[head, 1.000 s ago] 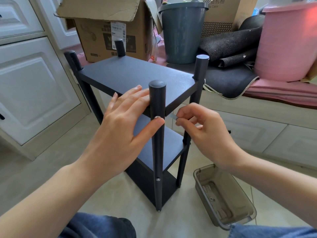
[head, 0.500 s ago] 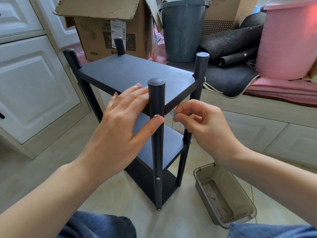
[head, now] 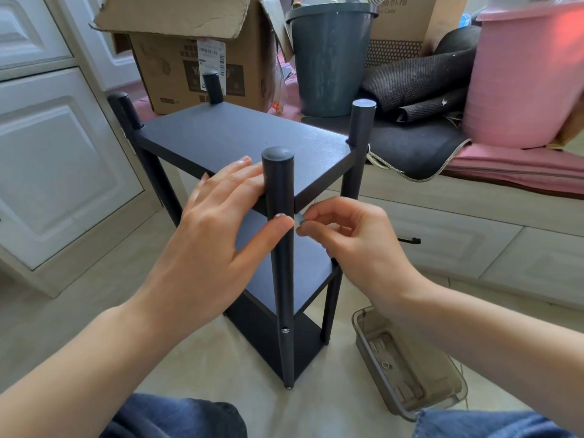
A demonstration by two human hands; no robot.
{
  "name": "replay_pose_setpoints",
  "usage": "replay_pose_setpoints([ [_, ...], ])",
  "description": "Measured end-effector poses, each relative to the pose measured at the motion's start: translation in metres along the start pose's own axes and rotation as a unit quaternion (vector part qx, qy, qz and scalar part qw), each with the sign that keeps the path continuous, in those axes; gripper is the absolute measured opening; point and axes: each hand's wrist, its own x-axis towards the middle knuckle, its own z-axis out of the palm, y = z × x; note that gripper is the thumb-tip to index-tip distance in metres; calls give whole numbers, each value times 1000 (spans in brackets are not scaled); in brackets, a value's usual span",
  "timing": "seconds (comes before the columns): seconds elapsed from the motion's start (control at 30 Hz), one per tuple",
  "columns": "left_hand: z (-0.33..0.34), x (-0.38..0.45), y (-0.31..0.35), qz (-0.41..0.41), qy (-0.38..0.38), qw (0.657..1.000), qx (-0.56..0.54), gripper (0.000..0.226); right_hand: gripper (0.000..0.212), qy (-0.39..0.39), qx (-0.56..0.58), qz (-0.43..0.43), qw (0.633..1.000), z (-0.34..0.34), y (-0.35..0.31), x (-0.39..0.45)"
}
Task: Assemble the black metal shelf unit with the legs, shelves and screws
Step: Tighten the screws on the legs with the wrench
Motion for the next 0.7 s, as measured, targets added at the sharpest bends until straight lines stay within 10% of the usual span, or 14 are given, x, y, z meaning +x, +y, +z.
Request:
replay_pose_setpoints([
  [0.7,-1,0,-2,9,-4,1000,11,51,11,-39,60,40,997,14,-1,1],
])
